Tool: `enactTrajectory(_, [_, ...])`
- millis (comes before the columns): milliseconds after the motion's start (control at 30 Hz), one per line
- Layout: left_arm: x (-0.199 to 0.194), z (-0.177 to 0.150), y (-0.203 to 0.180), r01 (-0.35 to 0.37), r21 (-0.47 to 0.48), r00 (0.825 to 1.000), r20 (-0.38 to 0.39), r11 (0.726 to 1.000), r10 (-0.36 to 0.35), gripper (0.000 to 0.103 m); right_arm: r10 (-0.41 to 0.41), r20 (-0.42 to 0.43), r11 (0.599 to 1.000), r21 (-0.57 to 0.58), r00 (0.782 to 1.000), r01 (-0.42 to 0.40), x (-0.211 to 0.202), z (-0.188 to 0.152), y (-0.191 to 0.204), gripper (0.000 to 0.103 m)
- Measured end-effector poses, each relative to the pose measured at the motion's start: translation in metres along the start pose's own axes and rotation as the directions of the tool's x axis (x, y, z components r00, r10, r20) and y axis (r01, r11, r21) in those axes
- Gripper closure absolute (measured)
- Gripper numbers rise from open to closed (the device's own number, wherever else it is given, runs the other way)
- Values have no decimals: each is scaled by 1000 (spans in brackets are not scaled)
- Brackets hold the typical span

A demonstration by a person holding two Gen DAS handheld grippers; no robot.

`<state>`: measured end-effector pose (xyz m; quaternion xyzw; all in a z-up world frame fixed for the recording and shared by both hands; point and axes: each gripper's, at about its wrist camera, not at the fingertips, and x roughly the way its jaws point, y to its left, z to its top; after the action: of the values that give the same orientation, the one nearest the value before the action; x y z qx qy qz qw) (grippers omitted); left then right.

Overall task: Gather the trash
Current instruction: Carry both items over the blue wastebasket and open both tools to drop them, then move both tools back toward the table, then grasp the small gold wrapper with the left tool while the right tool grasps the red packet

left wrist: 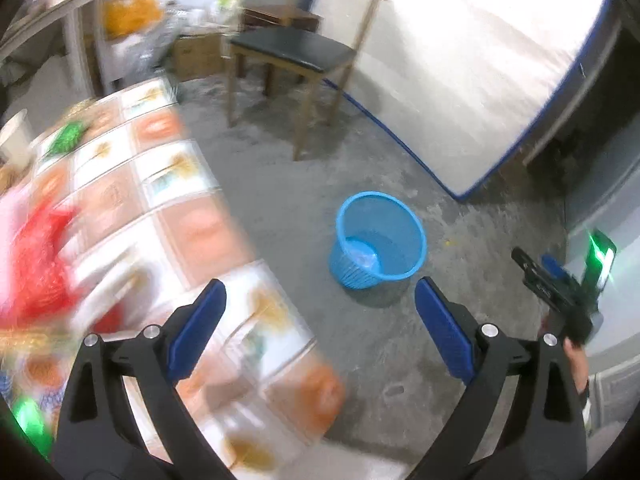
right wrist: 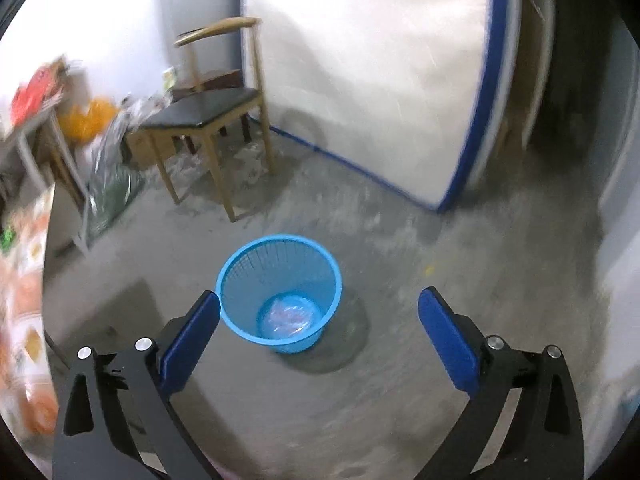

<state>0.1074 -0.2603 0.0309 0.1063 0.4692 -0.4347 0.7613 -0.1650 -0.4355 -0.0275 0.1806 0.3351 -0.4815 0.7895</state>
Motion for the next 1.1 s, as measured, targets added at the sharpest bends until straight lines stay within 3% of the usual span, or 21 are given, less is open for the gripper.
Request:
enactTrajectory(133, [-60,-64,50,-112,-179,989,71,977,127,9,15,79,989,-149,997,-3,-22,-4,58,7])
enactTrajectory(233, [-88,-102,71,-144,-297,978,103,944,181,9,156,128,959,-256,979,-120,-43,-6,95,7])
enactTrajectory(333, [-112,-140,91,-88,-413,969,176,906,174,9,287,129,909,-348,949,-228,-58,0,124,7])
enactTrajectory(367, [-114,-147,95,-76,-431,964,197,899,176,9,344,114,888,-362,932,-284,-62,3,131,7])
enactTrajectory(433, [-118,-161,103,-92,-454,954,214,886,209,9,507,65,813,-366,859,-452,-73,15,150,7])
enactTrajectory(533, [-120,-173,103,-145,-444,938,223,884,266,9,654,-15,697,-377,756,-610,-85,24,177,7])
enactTrajectory(667, [-116,-173,100,-235,-378,902,259,896,346,9,755,-166,571,-308,634,-761,-96,25,214,7])
enactTrajectory(767, [-118,-160,104,-281,-345,879,282,896,384,9,791,-238,515,-237,563,-824,-98,22,230,7])
enactTrajectory(900, [-120,-141,117,-294,-321,860,322,900,396,9,808,-285,477,-199,516,-856,-95,9,235,8])
enactTrajectory(1033, [-110,-125,136,-265,-311,878,312,913,362,9,804,-311,481,-164,507,-862,-95,7,254,14])
enactTrajectory(1100, [-97,-116,148,-254,-316,899,272,914,344,12,809,-318,478,-135,495,-868,-93,8,256,14])
